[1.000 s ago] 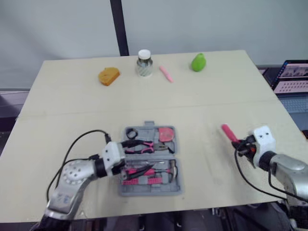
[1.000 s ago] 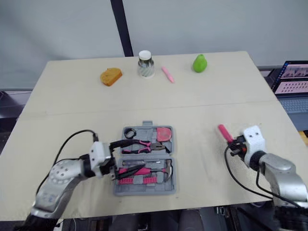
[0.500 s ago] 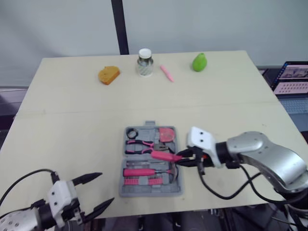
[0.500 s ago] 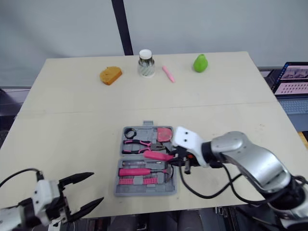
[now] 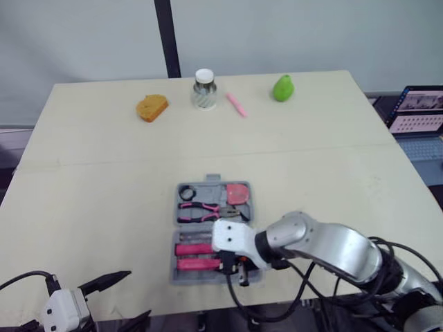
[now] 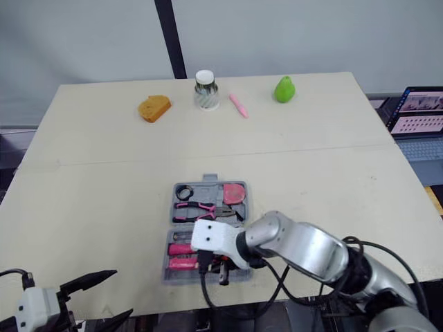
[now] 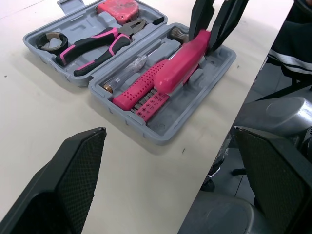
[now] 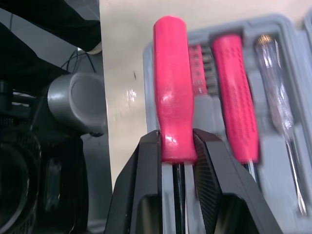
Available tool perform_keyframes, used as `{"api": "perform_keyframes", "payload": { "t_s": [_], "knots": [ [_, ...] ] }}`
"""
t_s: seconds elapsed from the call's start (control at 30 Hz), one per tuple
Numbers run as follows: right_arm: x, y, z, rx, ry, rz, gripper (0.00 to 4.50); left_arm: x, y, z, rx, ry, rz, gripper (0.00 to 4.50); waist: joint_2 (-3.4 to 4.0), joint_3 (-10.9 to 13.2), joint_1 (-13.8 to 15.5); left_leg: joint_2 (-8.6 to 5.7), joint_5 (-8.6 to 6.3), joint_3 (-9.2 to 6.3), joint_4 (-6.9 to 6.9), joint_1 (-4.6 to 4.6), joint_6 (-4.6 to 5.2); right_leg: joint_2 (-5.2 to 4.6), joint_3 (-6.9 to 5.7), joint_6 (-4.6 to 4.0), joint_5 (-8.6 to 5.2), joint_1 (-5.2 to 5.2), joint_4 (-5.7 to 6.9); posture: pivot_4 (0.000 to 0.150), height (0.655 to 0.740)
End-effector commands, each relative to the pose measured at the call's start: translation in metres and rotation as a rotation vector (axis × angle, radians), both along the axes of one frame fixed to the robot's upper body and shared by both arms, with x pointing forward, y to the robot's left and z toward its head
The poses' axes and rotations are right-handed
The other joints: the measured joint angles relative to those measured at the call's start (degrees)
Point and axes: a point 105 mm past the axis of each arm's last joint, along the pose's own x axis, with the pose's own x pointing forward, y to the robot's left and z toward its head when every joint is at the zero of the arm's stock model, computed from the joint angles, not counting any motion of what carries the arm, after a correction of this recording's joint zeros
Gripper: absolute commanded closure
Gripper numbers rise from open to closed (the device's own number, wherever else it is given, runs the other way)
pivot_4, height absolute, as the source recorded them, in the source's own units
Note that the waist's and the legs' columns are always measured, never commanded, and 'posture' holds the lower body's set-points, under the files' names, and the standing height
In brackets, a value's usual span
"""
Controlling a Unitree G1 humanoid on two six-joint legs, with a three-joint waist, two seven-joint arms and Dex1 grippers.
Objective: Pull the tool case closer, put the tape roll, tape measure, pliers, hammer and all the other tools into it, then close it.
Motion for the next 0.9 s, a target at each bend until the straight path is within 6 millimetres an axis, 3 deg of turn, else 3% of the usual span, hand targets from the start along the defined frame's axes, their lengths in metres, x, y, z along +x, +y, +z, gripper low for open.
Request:
{"api": "perform_keyframes", "payload": {
  "t_s": [0.03, 0.9],
  "knots": [
    [0.0, 0.006, 0.001, -0.002, -0.039, 0.005, 4.1, -0.005, -0.007, 0.008, -0.005, -0.023, -0.028, 0.0, -0.06, 0.0, -0.1, 0.0, 0.0, 0.0, 0.0, 0.0, 0.0, 0.0, 0.01, 0.0, 0.0, -0.01, 0.01, 0.15, 0.74],
    [-0.004, 0.019, -0.019, -0.058, -0.067, 0.016, 4.1, -0.007, -0.004, 0.0, 0.002, -0.011, -0.008, 0.0, -0.22, -0.1, -1.1, 0.02, 0.01, 0.23, 0.02, -0.05, 0.02, 0.0, 0.15, -0.06, -0.03, -0.31, 0.39, 0.15, 0.74]
  ]
}}
